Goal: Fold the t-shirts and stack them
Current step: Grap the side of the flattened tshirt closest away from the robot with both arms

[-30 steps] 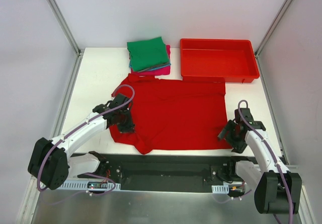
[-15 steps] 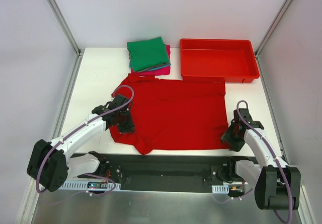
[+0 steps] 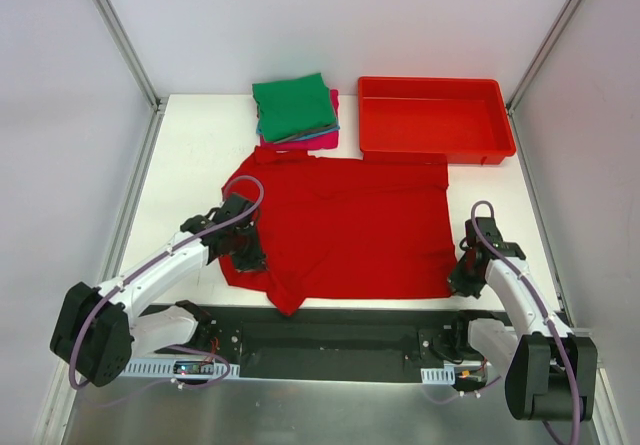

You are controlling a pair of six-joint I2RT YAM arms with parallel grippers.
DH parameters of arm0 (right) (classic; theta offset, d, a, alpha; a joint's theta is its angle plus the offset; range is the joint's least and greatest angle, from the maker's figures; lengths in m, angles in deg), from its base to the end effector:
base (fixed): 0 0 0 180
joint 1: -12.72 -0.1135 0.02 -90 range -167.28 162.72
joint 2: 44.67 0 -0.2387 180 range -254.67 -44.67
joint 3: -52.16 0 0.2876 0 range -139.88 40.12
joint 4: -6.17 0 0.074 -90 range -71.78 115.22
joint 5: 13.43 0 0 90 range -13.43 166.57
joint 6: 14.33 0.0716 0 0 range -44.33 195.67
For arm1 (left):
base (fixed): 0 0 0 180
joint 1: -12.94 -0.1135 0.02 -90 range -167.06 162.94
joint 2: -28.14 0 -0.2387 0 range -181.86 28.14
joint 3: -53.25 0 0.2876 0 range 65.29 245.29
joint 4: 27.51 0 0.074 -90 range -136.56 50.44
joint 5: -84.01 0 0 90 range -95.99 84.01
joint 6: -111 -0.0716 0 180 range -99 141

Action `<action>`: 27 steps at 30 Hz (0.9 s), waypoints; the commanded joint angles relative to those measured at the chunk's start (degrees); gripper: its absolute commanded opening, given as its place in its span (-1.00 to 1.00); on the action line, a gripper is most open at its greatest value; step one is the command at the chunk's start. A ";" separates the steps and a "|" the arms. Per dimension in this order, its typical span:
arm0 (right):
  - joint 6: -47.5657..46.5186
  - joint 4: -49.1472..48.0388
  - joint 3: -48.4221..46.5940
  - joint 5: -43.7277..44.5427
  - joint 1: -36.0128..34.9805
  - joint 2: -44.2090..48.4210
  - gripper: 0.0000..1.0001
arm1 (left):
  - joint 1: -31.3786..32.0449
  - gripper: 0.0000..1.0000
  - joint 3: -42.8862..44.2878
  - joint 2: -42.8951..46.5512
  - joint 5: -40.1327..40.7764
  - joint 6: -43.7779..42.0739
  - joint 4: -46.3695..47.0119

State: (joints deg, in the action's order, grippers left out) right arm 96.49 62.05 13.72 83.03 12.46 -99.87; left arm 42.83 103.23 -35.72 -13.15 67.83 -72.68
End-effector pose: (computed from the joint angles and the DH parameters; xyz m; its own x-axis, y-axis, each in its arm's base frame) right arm 0.2025 -0.0071 0.0880 -0.8818 0.3492 -0.3171 0.3664 0.9304 0.0057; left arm 0.2285 -0.1416 0.1344 -0.9099 -0.3117 -0.2739 -0.1660 0.8784 -0.4482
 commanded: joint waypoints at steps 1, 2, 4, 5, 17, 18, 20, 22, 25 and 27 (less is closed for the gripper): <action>-0.16 -5.08 0.73 -3.29 -0.01 1.58 -0.99 | -0.45 -1.00 -2.50 3.03 -2.77 1.42 -0.27; -0.51 -4.47 0.55 -3.82 0.07 2.37 -0.99 | -0.36 -1.00 -3.21 3.56 -3.64 1.60 -0.45; -0.78 -0.96 0.03 -3.74 0.08 4.13 -0.99 | -0.36 -1.00 -5.58 5.05 -4.79 3.17 -1.50; -0.26 0.10 0.03 -4.17 -0.01 5.27 -0.99 | -0.45 -1.00 -7.33 6.01 -5.67 3.96 -1.85; 4.14 5.91 0.82 -9.10 -0.01 17.66 -0.98 | -0.36 -1.00 -11.83 21.21 -8.22 8.45 -13.97; 4.32 6.35 0.47 -8.49 -0.01 18.45 -0.97 | -0.36 -1.00 -11.66 22.97 -8.14 8.80 -15.46; 4.23 7.05 -0.24 -7.60 -0.01 19.34 -0.96 | -0.36 -1.00 -11.48 25.87 -7.61 9.24 -17.66; 3.88 6.27 -0.24 -9.09 0.07 19.08 -0.96 | -0.36 -1.00 -11.57 27.46 -7.43 9.51 -17.77; 2.83 6.96 -0.77 -10.76 0.07 18.90 -0.97 | -0.27 -1.00 -11.13 28.34 -8.57 10.30 -18.55; 2.56 6.71 -0.68 -10.41 0.07 20.04 -0.96 | -0.36 -1.00 -10.95 29.05 -7.44 10.91 -18.56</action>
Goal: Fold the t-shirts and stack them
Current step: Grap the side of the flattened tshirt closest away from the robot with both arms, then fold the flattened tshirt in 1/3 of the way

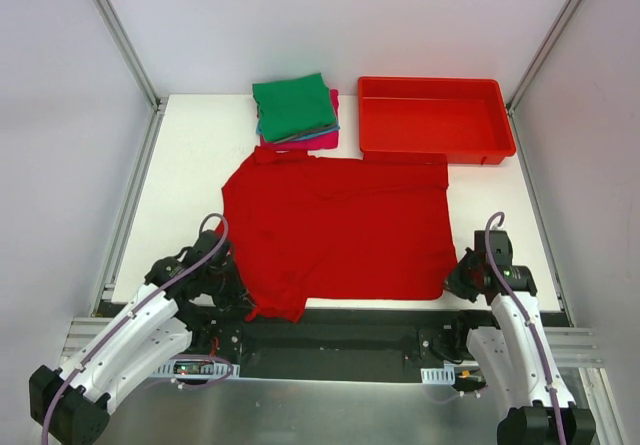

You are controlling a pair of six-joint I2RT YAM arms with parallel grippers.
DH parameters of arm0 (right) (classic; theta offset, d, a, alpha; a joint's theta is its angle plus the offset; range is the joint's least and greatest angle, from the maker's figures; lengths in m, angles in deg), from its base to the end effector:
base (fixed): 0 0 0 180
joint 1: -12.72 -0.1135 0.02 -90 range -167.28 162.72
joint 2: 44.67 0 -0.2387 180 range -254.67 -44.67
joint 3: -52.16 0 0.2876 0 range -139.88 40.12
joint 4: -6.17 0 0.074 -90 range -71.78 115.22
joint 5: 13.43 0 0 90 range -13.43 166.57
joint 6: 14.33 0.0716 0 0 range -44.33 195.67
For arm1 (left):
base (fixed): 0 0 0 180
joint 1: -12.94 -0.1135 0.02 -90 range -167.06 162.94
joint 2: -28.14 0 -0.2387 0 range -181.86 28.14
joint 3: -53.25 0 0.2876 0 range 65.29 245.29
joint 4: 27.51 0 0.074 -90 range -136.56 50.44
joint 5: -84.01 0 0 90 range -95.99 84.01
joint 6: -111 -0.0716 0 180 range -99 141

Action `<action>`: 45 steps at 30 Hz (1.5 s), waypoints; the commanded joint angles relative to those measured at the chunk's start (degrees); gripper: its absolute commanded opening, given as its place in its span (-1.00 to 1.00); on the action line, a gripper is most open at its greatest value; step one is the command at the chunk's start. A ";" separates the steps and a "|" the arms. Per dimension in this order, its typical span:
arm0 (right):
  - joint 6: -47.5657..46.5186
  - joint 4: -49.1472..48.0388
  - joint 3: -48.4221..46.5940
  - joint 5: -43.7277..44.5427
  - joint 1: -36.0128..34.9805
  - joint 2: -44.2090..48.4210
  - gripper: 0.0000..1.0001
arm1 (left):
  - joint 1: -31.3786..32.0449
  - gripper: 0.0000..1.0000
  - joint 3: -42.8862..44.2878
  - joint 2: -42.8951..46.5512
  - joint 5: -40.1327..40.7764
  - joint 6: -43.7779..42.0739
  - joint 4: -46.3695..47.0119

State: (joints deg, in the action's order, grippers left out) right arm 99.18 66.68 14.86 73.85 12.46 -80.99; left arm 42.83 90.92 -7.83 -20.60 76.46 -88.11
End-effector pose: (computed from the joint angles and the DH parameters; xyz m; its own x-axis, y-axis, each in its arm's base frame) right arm 0.1890 0.0043 0.1344 -0.8017 0.3948 -0.4487 0.3176 0.9174 0.2398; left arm 0.1543 -0.1095 0.1395 -0.9112 -0.3956 -0.1150 -0.2741 0.7903 -0.5479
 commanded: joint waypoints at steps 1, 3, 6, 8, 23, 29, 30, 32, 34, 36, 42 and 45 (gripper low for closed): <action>-0.22 1.37 -1.55 -1.76 0.08 1.42 -0.96 | -0.36 -1.00 2.05 1.42 0.98 2.37 -3.12; -0.39 0.93 -2.34 -1.85 0.07 0.99 -0.96 | -0.36 -1.00 3.98 1.16 2.04 2.20 -3.13; -1.53 -0.04 -4.18 -1.24 0.08 -0.77 -0.98 | -0.36 -1.00 7.93 -0.76 6.24 1.67 -3.04; -2.58 -0.83 -6.03 -1.41 0.08 -2.61 -0.99 | -0.36 -1.00 10.92 -3.48 8.19 1.41 -2.60; -6.81 -7.77 -19.47 -6.68 0.07 -20.89 -0.99 | -6.86 -1.00 26.22 -22.82 12.15 -7.29 5.04; -7.25 -9.79 -23.69 -7.21 0.08 -26.96 -0.99 | -9.32 -1.00 30.70 -28.80 13.29 -9.67 6.02; -7.42 -9.88 -24.66 -6.69 0.08 -27.75 -0.99 | -10.11 -1.00 31.23 -29.85 13.12 -10.11 6.10; -7.77 -10.50 -26.15 -5.55 0.08 -29.33 -0.98 | -11.51 -1.00 32.55 -31.53 12.59 -10.90 6.45; -7.95 -10.85 -27.65 -4.75 -0.01 -31.17 -0.98 | -12.48 -1.00 33.96 -33.02 12.85 -11.43 6.81; -7.95 -11.46 -29.05 -4.66 0.07 -33.19 -0.98 | -13.27 -1.00 34.75 -34.08 12.85 -11.95 7.24; -8.21 -14.10 -32.40 -5.01 -0.01 -39.96 -0.97 | -15.03 -1.00 36.51 -37.50 13.20 -12.40 8.91; -7.69 -15.42 -33.37 -4.75 -0.01 -42.61 -0.98 | -15.65 -1.00 37.91 -39.35 14.08 -12.40 9.62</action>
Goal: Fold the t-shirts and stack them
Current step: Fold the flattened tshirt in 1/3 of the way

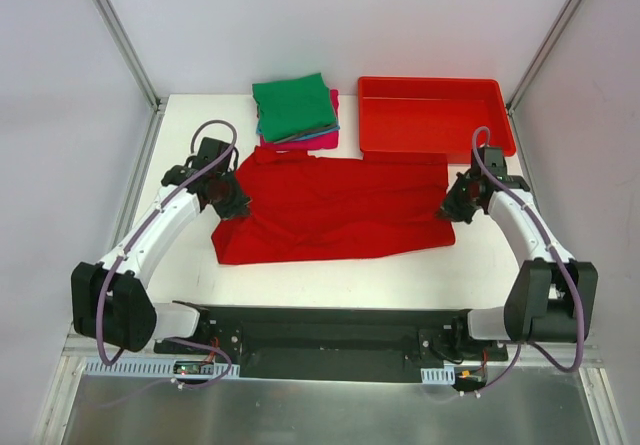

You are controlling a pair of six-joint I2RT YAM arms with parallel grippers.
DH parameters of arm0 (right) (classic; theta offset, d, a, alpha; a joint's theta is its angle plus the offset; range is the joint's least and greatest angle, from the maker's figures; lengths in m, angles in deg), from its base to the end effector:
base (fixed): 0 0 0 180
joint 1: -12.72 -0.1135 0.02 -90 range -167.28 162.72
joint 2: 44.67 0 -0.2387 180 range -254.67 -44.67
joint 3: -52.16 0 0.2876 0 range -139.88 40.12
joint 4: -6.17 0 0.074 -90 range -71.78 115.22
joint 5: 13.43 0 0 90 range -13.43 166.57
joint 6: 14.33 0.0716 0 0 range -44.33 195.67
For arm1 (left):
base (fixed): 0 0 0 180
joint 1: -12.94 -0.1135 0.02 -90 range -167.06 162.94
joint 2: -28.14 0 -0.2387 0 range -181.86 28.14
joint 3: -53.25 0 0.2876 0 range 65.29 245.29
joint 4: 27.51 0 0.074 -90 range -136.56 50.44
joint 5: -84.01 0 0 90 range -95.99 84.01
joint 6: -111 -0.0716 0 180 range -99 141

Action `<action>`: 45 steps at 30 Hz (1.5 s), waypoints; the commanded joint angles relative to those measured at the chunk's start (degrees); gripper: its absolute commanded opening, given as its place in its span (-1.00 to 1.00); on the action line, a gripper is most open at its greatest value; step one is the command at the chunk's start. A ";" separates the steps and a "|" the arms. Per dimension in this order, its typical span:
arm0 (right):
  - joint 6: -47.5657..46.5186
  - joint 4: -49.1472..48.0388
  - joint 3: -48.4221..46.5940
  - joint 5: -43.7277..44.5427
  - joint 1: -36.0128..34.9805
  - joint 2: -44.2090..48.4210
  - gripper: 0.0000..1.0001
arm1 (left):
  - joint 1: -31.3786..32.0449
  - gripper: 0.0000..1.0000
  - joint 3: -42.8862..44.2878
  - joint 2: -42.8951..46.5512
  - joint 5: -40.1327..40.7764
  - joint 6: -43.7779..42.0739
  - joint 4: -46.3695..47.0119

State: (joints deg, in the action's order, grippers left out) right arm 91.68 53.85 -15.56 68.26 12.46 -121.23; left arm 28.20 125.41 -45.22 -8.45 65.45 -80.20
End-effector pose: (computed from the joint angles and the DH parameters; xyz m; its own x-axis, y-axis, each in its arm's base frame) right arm 0.3286 0.0118 0.1807 -0.8249 0.2692 -0.4970 0.1491 0.9518 0.2680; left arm 0.3127 -0.0885 0.2186 -0.7576 -0.5185 -0.3964 -0.3407 0.8322 -0.4375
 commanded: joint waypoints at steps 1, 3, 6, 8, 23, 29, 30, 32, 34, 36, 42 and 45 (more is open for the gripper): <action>0.07 -3.03 -3.03 1.37 0.07 -2.98 -0.99 | -1.12 -1.00 3.95 -2.66 2.11 -1.47 2.06; 0.42 -3.56 -3.03 2.42 0.08 -3.60 -0.99 | -1.29 -1.00 5.27 -4.32 2.11 -1.64 2.58; 0.78 -4.35 -2.33 5.06 0.08 -3.69 -0.99 | -1.64 -1.00 7.03 -7.14 2.11 -2.17 2.76; 0.51 -5.40 -1.71 5.50 0.08 -3.78 -0.99 | -1.91 -1.00 8.17 -9.24 2.02 -2.35 2.76; -0.45 -9.53 -0.13 5.15 2.27 -6.06 -0.99 | -3.67 -1.00 13.88 -15.93 3.25 -3.66 3.02; -0.72 -10.15 0.31 5.06 2.97 -6.76 -0.99 | -3.67 -1.00 17.22 -20.76 0.17 -6.38 3.38; -0.63 -10.15 0.31 4.98 2.98 -7.11 -0.98 | -3.67 -1.00 17.75 -21.64 0.26 -6.74 3.38; -0.46 -10.24 0.13 4.98 3.15 -8.17 -0.97 | -3.67 -1.00 18.98 -23.13 0.52 -7.44 3.38; -0.54 -10.50 -0.13 4.80 3.24 -9.22 -0.97 | -3.58 -1.00 20.47 -24.80 1.05 -8.23 3.64; -0.28 -10.85 -0.22 5.06 3.33 -10.10 -0.96 | -3.66 -1.00 22.67 -26.82 1.05 -9.29 3.64; -0.10 -11.29 -2.32 6.20 3.85 -13.87 -0.71 | -3.67 -0.77 25.13 -31.49 1.92 -11.31 3.29; -0.28 -9.98 -4.52 7.52 4.38 -15.20 -0.23 | -3.84 0.38 26.28 -31.84 4.56 -11.84 1.63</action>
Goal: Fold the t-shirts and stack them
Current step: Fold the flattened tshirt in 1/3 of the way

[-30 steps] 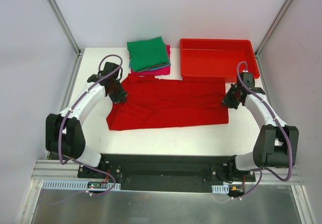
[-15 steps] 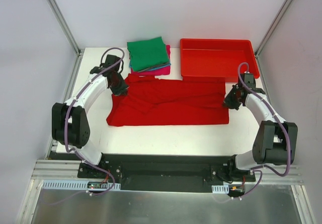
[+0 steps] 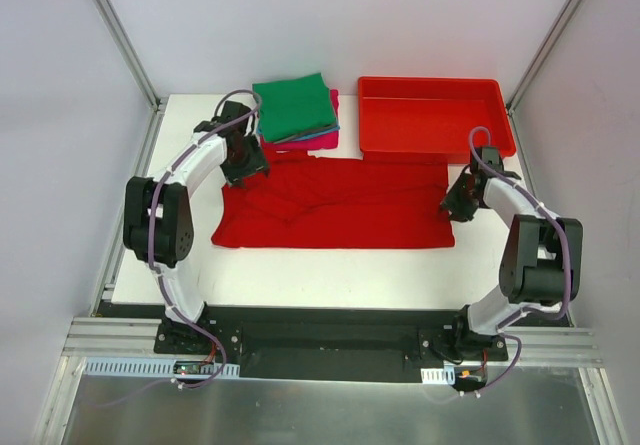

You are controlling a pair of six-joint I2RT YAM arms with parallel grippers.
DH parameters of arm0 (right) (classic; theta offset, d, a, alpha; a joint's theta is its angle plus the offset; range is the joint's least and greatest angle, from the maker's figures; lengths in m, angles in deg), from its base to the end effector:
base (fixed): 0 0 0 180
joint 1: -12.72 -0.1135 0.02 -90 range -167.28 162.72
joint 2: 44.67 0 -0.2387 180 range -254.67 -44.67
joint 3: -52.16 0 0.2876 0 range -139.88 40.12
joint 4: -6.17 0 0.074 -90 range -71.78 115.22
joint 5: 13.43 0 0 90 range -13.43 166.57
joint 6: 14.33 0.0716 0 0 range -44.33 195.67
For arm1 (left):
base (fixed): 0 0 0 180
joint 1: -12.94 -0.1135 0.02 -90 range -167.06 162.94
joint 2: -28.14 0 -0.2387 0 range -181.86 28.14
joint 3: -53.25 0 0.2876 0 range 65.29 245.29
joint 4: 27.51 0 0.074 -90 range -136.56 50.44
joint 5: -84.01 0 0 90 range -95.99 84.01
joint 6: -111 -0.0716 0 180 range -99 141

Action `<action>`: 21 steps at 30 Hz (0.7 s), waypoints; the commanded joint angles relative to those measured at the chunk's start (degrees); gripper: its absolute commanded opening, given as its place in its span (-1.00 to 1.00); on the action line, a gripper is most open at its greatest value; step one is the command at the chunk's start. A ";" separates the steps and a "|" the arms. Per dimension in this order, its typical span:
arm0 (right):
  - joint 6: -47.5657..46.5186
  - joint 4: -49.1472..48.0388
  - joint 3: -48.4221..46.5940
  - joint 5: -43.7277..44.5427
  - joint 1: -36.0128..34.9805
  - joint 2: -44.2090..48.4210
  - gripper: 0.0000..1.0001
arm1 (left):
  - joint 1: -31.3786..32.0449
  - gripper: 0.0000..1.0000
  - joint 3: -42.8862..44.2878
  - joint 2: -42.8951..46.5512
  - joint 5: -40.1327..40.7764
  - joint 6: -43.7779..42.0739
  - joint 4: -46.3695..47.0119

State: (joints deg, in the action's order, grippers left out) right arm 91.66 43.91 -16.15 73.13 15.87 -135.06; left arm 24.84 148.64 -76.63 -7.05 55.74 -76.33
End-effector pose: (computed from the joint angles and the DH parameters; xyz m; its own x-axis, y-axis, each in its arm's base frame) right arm 0.3610 -0.0156 0.1183 -0.8229 0.3207 -0.4690 0.2615 0.9466 0.1883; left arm 0.4316 -0.0923 0.1737 -0.8063 -0.4124 -0.4241 -0.2966 0.9022 -0.3132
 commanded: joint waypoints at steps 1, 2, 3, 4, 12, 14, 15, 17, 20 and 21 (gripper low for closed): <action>-0.78 0.58 -4.72 3.09 0.97 -1.19 -0.02 | -0.56 0.68 3.48 -0.09 4.13 -2.05 -3.03; -1.13 1.54 -5.42 3.09 0.97 -0.76 0.15 | -0.65 0.88 3.83 0.70 5.27 -1.96 -3.74; -1.57 2.34 -5.52 5.44 0.97 0.29 0.33 | -0.74 0.98 3.84 1.93 5.97 -1.87 -4.18; -2.01 2.61 -5.26 6.07 0.97 1.43 0.42 | -0.65 0.98 3.49 3.59 6.42 -1.78 -4.36; -4.48 -2.73 5.27 -3.83 -0.78 13.39 0.93 | -0.65 0.98 -12.83 17.92 -0.42 3.05 -0.95; -4.21 -8.00 7.74 -7.88 -3.06 13.49 0.93 | -0.65 0.98 -17.94 18.90 -3.67 4.01 2.92; -4.21 -9.07 7.67 -7.81 -5.07 12.27 0.93 | -0.65 0.98 -19.27 18.55 -5.08 4.11 3.98; -5.17 -8.38 5.74 -5.71 -7.72 8.41 0.93 | -0.65 0.98 -21.03 16.80 -6.93 3.93 6.53; -3.69 -6.71 3.45 -4.29 -9.22 2.25 0.93 | -0.65 0.98 -21.56 12.94 -9.22 3.58 7.85; -2.29 -5.84 3.27 -3.42 -9.22 1.02 0.93 | -0.74 0.98 -21.74 11.71 -9.75 3.58 7.95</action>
State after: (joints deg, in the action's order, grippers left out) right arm 88.01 38.14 -10.36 69.31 7.50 -128.70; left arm 24.82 128.08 -60.70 -11.84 58.19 -72.20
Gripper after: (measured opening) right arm 0.962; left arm 0.990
